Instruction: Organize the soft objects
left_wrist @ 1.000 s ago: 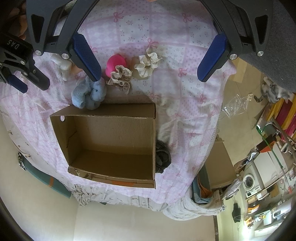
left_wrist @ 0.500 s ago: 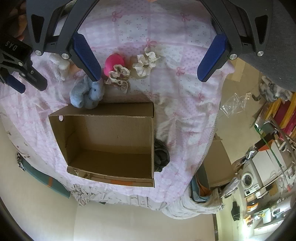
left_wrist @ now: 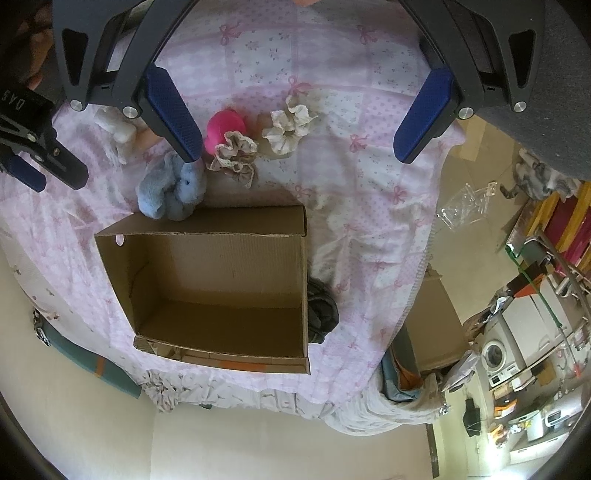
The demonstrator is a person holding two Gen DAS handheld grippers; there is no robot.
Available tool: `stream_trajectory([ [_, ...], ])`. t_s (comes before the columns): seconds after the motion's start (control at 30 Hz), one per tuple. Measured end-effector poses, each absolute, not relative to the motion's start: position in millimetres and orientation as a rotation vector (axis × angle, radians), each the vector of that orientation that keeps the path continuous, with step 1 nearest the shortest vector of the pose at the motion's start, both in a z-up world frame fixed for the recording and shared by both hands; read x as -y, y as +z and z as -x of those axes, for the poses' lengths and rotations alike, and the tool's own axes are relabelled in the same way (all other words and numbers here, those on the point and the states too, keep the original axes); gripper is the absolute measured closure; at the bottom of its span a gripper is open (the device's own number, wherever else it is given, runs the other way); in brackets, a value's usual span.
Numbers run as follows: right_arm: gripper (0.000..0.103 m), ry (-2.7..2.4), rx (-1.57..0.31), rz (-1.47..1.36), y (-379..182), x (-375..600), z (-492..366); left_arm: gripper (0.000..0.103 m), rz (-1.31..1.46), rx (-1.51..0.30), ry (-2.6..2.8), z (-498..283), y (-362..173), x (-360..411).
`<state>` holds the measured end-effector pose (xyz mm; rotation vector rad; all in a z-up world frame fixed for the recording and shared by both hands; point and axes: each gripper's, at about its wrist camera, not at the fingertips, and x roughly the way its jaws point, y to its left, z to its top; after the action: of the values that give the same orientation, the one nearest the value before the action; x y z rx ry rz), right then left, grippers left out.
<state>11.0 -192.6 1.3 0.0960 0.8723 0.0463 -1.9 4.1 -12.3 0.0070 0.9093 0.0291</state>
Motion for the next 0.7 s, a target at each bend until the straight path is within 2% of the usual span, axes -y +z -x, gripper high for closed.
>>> stream_trajectory([
  [0.7,0.0,0.114,-0.964,-0.201,9,207,-35,0.0,0.015,-0.992,0.016,-42,5,-9],
])
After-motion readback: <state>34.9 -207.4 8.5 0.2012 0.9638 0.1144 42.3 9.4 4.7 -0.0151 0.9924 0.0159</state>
